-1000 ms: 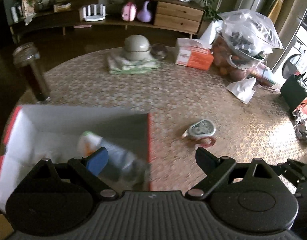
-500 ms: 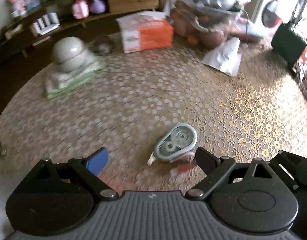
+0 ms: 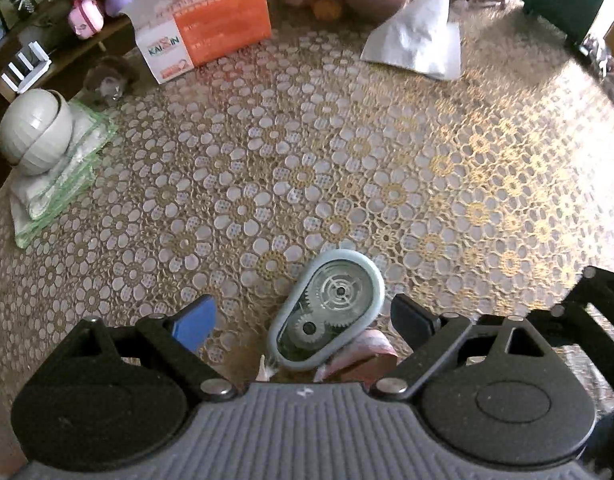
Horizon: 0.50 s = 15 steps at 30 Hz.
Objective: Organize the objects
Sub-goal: 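Grasp the grey correction-tape roller with the left tool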
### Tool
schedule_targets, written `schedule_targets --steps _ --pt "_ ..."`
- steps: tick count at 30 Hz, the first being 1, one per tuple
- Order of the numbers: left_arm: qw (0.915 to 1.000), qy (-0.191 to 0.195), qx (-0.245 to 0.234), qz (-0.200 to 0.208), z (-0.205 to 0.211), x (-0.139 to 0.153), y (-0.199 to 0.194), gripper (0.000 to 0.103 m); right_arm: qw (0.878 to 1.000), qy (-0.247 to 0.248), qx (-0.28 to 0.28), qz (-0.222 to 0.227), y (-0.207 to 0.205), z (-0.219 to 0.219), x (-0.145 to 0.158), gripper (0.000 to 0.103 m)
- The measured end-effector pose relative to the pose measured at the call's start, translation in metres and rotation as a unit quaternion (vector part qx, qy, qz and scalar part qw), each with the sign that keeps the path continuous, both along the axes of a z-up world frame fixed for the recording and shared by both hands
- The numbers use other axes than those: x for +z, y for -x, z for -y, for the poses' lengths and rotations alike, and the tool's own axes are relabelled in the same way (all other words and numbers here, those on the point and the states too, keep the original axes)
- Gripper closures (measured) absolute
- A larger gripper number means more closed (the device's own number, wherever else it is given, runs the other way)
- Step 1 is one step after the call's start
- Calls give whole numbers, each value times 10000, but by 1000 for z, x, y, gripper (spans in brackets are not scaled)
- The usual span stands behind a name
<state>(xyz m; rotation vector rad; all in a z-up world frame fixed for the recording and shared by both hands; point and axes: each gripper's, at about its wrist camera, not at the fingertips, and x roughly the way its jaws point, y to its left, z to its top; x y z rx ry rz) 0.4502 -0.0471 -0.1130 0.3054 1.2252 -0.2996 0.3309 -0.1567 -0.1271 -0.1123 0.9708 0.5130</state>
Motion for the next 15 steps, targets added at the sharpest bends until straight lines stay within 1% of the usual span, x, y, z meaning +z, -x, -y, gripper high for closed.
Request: schedule_targets --steps 2,4,6,7,9,12,15 --pt "10000 25 -16 -20 1 -3 -2 9 10000 0 12 -27 -1 -1 -2 25" --pt "10000 26 -72 -1 3 -5 -2 13 10000 -6 7 -36 -3 -1 -4 25" --pt "9999 70 -127 -52 4 -7 -3 24 10000 -4 -32 -37 -5 -1 -6 26" --pt "9998 112 -132 -79 5 -8 -4 27 10000 -4 -43 -37 -7 -2 -7 26" --pt "9996 187 -191 -119 7 -9 -3 41 10000 4 -66 -35 -10 -4 -9 26" --pt "9995 142 -291 -20 11 -10 2 42 9999 -36 -64 -74 -15 -9 -13 27" --pt "9994 268 -194 -43 5 -9 0 42 10000 -44 -1 -86 -20 -16 -17 31"
